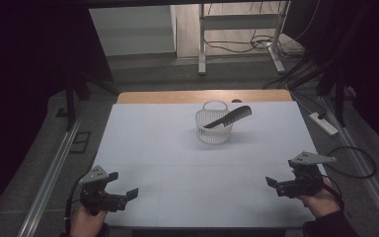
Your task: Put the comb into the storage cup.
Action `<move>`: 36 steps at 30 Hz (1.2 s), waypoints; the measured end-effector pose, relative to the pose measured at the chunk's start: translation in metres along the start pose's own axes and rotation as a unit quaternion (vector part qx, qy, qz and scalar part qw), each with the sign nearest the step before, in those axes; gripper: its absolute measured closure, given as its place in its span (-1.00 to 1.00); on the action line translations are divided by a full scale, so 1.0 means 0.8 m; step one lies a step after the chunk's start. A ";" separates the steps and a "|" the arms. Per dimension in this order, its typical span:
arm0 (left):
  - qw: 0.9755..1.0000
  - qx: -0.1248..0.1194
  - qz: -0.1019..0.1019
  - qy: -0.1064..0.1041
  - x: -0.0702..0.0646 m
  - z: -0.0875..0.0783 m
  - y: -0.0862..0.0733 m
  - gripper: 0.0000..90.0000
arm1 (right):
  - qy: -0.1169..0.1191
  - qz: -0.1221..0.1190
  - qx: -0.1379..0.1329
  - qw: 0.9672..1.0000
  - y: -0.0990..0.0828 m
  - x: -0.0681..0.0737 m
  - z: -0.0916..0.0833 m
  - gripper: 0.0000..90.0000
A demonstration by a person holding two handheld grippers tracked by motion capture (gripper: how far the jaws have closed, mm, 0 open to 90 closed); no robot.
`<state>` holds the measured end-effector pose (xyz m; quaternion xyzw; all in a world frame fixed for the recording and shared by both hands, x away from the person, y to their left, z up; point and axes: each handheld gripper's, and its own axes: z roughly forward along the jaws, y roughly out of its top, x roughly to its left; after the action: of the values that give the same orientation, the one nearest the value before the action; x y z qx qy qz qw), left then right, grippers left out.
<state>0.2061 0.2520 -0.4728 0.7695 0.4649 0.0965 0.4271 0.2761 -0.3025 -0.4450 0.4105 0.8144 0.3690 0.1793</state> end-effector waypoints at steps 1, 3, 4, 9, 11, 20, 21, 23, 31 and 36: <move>1.000 0.000 0.000 0.000 0.000 0.000 0.000 -1.00 | -0.002 0.001 -0.001 1.000 -0.001 -0.001 -0.001 -1.00; 1.000 0.000 -0.001 0.000 0.000 0.000 0.000 -1.00 | -0.006 0.006 -0.002 1.000 -0.004 -0.003 -0.006 -1.00; 1.000 0.000 -0.001 0.000 0.000 0.000 0.000 -1.00 | -0.008 0.008 -0.003 1.000 -0.006 -0.004 -0.008 -1.00; 1.000 0.000 -0.002 0.001 0.000 0.000 0.000 -1.00 | -0.015 0.016 -0.004 1.000 -0.012 -0.005 -0.015 -1.00; 1.000 -0.001 -0.002 0.000 0.000 0.000 0.000 -1.00 | -0.016 0.019 -0.005 1.000 -0.015 -0.005 -0.018 -1.00; 1.000 -0.001 -0.002 0.002 0.000 0.000 0.000 -1.00 | -0.026 0.024 -0.004 0.999 -0.025 -0.006 -0.028 -1.00; 1.000 -0.001 -0.002 0.002 0.000 0.000 0.000 -1.00 | -0.027 0.026 -0.004 0.999 -0.026 -0.006 -0.029 -1.00; 1.000 -0.002 -0.002 0.002 0.000 0.000 0.000 -1.00 | -0.029 0.026 -0.004 0.999 -0.028 -0.006 -0.031 -1.00; 1.000 -0.003 -0.002 0.005 0.000 -0.001 0.000 -1.00 | -0.040 0.033 -0.002 0.999 -0.035 -0.007 -0.041 -1.00; 1.000 -0.005 0.003 0.016 -0.001 -0.002 0.000 -1.00 | -0.047 0.036 0.004 0.998 -0.040 -0.007 -0.045 -1.00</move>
<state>0.2047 0.2520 -0.4720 0.7675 0.4686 0.1122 0.4229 0.2410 -0.3359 -0.4453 0.4568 0.7912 0.3525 0.2027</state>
